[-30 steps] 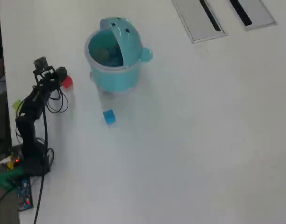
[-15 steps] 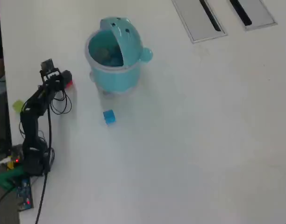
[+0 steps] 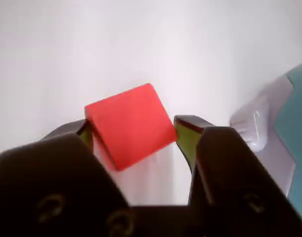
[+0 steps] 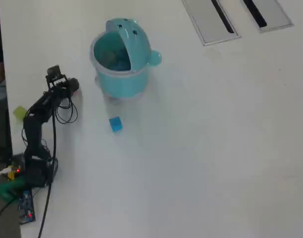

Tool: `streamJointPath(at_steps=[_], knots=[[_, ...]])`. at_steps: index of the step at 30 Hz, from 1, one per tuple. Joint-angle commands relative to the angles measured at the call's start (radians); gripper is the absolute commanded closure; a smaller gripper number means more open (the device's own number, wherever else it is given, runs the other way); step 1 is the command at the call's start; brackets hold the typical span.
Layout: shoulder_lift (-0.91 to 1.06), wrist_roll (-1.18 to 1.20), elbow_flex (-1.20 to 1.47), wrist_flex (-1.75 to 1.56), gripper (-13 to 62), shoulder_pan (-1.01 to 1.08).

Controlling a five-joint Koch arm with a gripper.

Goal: Grasp RGB lego blocks and put them in the bin one by one.

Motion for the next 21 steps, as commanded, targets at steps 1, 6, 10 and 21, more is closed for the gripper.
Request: streamJointPath(at_steps=[1,6,10,21], knots=[[0.021,0.014,-0.025,-0.011,25.3,-0.008],[0.074,0.067,0.040,-0.015,35.6,-0.023],[0.121,0.086,0.063,-0.015,36.8,-0.034],[0.365,0.132,0.206,-0.066,37.0,-0.028]])
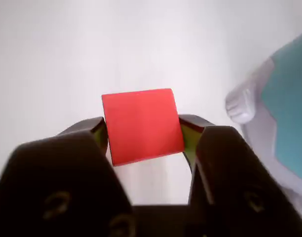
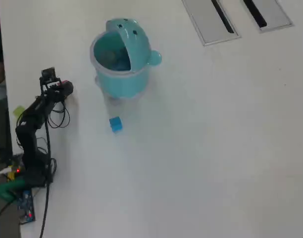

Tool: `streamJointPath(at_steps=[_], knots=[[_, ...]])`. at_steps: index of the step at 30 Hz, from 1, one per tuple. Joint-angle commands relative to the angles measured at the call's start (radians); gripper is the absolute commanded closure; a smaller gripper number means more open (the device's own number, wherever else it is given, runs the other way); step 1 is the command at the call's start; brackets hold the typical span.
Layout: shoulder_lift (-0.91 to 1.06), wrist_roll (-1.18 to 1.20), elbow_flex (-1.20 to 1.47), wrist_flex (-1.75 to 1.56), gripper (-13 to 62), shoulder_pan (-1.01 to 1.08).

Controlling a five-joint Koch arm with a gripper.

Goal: Grasp RGB lego blocks and put them in the bin one by one.

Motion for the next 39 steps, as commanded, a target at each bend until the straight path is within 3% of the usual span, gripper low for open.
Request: streamJointPath(at_steps=[1,21,23,39], knots=[[0.106,0.037,-0.031,-0.067,37.0,-0.003],[0.423,0.296,-0.037,-0.095,37.1,0.060],[0.443,0.339,-0.138,-0.091,42.5,0.058],[0.258,0.416,-0.594,-0.137,43.9,0.101]])
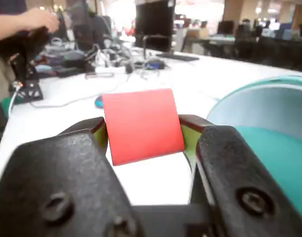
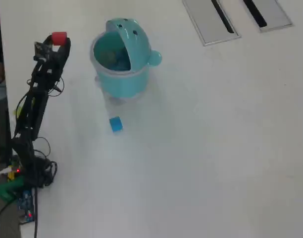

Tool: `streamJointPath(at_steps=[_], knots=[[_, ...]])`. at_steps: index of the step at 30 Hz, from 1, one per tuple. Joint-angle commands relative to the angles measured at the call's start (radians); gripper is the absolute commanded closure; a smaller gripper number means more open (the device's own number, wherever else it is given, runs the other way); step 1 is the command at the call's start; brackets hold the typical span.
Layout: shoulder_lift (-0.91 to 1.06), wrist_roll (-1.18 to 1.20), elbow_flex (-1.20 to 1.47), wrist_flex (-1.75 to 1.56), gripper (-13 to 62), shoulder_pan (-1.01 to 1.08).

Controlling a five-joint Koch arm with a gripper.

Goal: Grasp RGB lego blocks and put them in the bin one by one.

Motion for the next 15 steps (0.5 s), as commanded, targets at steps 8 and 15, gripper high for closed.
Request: streamJointPath(at_steps=[8,15], knots=[[-0.187,0.026,-0.321,-0.127,43.8,0.117],[-0.307,0.041,-0.407,-0.132,43.8,0.172]])
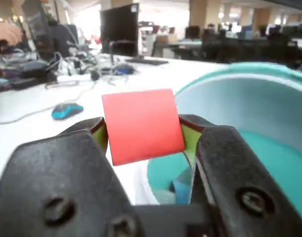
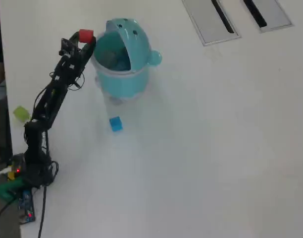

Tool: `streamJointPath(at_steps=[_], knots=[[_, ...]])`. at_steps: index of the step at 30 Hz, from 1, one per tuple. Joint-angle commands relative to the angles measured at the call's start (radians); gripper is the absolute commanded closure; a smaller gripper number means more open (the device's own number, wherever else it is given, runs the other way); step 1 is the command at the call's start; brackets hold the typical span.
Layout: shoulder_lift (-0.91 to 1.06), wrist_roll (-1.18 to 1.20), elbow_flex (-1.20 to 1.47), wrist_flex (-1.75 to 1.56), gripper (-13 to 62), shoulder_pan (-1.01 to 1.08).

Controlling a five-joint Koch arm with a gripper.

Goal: Grasp RGB lego blocks and put them in the bin one by one.

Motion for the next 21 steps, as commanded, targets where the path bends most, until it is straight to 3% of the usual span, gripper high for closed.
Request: streamJointPath(at_steps=[1,10,21], knots=[[0.020,0.012,-0.107,-0.092,43.8,0.014],[-0.179,0.020,-0.379,-0.077,43.5,0.091],[-0.190,-0.132,-0.368,-0.034,25.0,0.129]])
